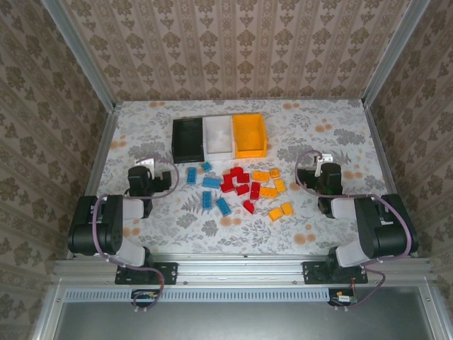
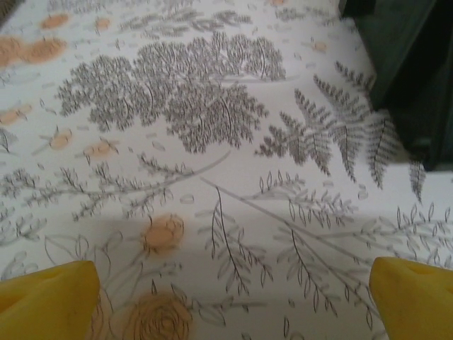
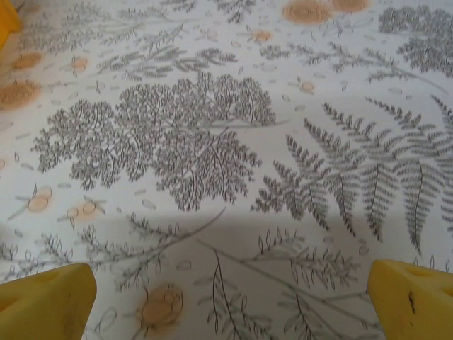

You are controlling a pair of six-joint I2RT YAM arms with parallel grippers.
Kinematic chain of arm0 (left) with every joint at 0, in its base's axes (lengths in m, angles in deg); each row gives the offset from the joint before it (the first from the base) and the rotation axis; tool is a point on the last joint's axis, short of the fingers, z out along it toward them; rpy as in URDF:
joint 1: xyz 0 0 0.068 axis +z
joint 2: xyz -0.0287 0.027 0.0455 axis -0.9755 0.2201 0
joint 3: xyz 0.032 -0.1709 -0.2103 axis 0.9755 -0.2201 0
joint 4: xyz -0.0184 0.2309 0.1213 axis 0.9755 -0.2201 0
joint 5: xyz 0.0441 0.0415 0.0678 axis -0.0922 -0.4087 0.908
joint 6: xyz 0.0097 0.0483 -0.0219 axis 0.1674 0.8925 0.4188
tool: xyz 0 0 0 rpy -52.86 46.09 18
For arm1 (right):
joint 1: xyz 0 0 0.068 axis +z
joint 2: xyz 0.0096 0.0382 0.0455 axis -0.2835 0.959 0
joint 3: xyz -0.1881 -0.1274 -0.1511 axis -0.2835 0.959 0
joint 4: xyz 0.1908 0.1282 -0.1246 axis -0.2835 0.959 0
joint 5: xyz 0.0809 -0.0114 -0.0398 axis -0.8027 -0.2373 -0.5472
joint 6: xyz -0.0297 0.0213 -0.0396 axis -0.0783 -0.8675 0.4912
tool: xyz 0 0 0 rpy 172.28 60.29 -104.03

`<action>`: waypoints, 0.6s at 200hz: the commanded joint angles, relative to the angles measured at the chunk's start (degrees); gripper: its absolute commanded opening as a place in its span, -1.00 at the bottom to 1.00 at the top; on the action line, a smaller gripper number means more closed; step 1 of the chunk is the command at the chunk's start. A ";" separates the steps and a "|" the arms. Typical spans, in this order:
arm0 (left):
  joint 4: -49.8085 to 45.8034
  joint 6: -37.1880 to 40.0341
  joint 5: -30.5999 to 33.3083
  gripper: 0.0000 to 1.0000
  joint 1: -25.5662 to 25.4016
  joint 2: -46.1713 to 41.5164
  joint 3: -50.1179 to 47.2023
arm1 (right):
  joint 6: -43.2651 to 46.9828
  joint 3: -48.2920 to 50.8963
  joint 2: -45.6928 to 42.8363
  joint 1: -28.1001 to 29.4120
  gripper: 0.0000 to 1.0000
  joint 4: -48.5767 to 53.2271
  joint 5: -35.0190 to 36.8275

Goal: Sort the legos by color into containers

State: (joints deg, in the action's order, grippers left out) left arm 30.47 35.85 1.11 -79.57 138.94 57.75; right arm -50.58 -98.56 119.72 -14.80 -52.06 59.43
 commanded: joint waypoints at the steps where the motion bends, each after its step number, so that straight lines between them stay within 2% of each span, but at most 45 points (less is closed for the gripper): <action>1: 9.87 3.32 0.69 1.00 1.10 2.10 2.90 | 1.86 -3.25 3.02 -0.76 1.00 -10.09 -1.71; 69: 10.07 3.47 1.28 1.00 0.98 2.01 2.86 | 1.42 -3.06 2.56 -0.71 1.00 -10.13 -0.13; 101: -2.26 2.42 2.71 1.00 0.98 -3.18 7.24 | 0.43 -5.87 -1.09 -0.79 1.00 -2.16 2.13; 120: -5.31 2.58 2.46 0.99 1.04 -5.43 8.05 | 0.08 -6.69 -1.53 -0.74 1.00 -0.45 3.08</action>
State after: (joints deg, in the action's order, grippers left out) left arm 31.45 37.51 2.50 -79.07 138.14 62.43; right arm -49.75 -102.21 120.66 -15.24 -56.08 59.94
